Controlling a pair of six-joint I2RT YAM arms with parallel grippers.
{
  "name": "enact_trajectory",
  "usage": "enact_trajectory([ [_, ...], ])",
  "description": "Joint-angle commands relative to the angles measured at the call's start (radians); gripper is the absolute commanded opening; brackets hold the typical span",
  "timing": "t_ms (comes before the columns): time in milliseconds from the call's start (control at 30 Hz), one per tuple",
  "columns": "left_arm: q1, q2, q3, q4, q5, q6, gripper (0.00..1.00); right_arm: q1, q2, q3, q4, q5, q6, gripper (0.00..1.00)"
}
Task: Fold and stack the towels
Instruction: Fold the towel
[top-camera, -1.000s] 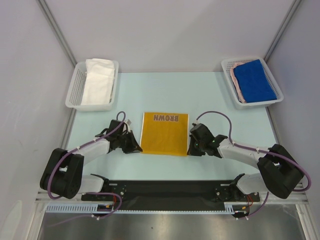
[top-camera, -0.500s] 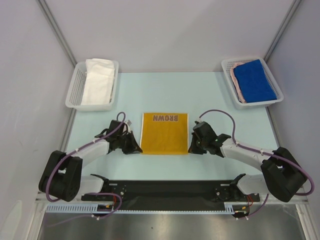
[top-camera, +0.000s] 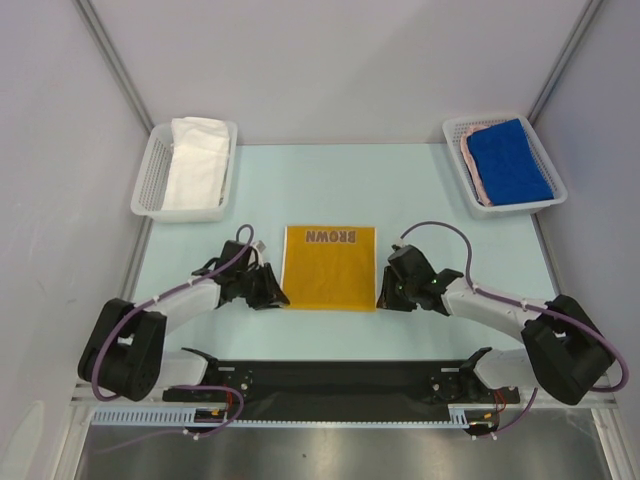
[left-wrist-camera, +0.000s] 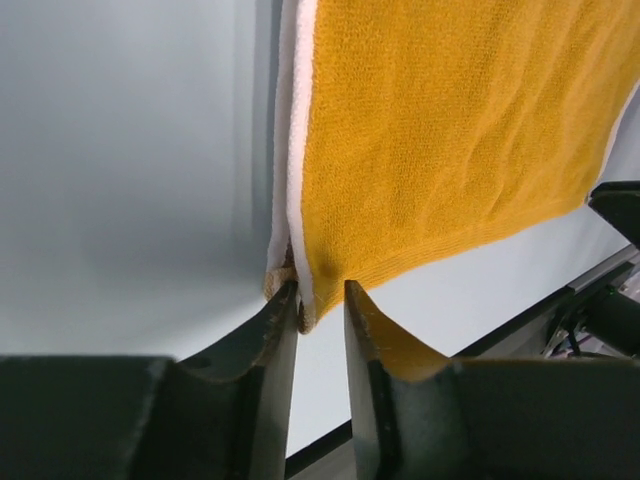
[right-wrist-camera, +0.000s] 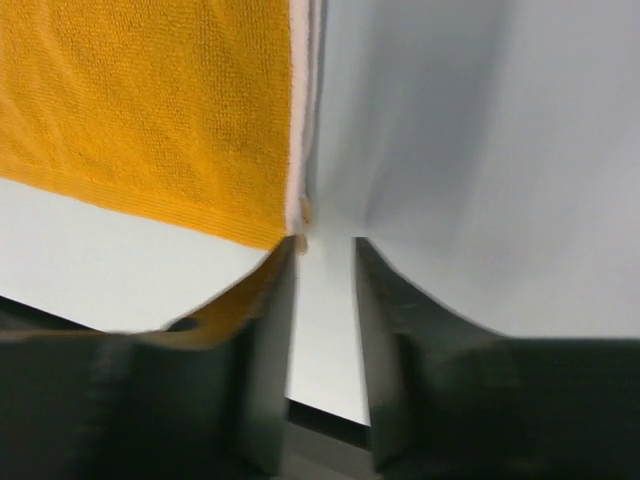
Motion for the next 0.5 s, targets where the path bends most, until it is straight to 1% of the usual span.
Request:
enact_trajectory([
  [0,-0.005,-0.050,0.055,-0.083,-0.076,0.021,0.35,-0.008,-0.059,0.030,-0.057,0.017,-0.023,0.39],
  [67,-0.003,-0.079,0.114,-0.143,-0.096,0.034,0.38,-0.024,-0.084,0.066,-0.103,0.017,-0.041,0.45],
  [133,0.000,-0.096,0.166,-0.216,-0.133,0.060,0.39,-0.047,-0.102,0.117,-0.137,-0.009,-0.075,0.43],
  [167,0.011,-0.105,0.193,-0.239,-0.151,0.067,0.39,-0.082,-0.127,0.132,-0.161,-0.026,-0.089,0.34],
  [200,0.015,-0.120,0.250,-0.259,-0.161,0.073,0.40,-0.103,-0.134,0.154,-0.160,-0.041,-0.098,0.31],
  [233,0.020,-0.125,0.278,-0.278,-0.161,0.077,0.40,-0.123,-0.139,0.169,-0.152,-0.058,-0.107,0.30],
  [267,0.023,-0.123,0.305,-0.275,-0.158,0.079,0.39,-0.152,-0.136,0.213,-0.116,-0.108,-0.123,0.29],
  [300,0.023,-0.116,0.360,-0.272,-0.150,0.077,0.38,-0.162,-0.086,0.240,-0.095,-0.135,-0.123,0.25],
  [333,0.023,-0.076,0.384,-0.235,-0.089,0.064,0.37,-0.165,-0.050,0.269,-0.071,-0.159,-0.124,0.21],
  [367,0.021,-0.048,0.407,-0.204,-0.048,0.053,0.37,-0.156,-0.009,0.339,-0.015,-0.202,-0.123,0.16],
  [400,0.020,-0.018,0.437,-0.157,-0.011,0.041,0.36,-0.153,0.090,0.369,0.019,-0.221,-0.114,0.08],
  [433,0.018,0.048,0.450,-0.061,0.014,0.012,0.35,-0.148,0.140,0.405,0.053,-0.245,-0.104,0.04],
  [467,0.018,0.091,0.462,-0.007,0.067,0.002,0.33,-0.151,0.198,0.463,0.139,-0.312,-0.083,0.00],
])
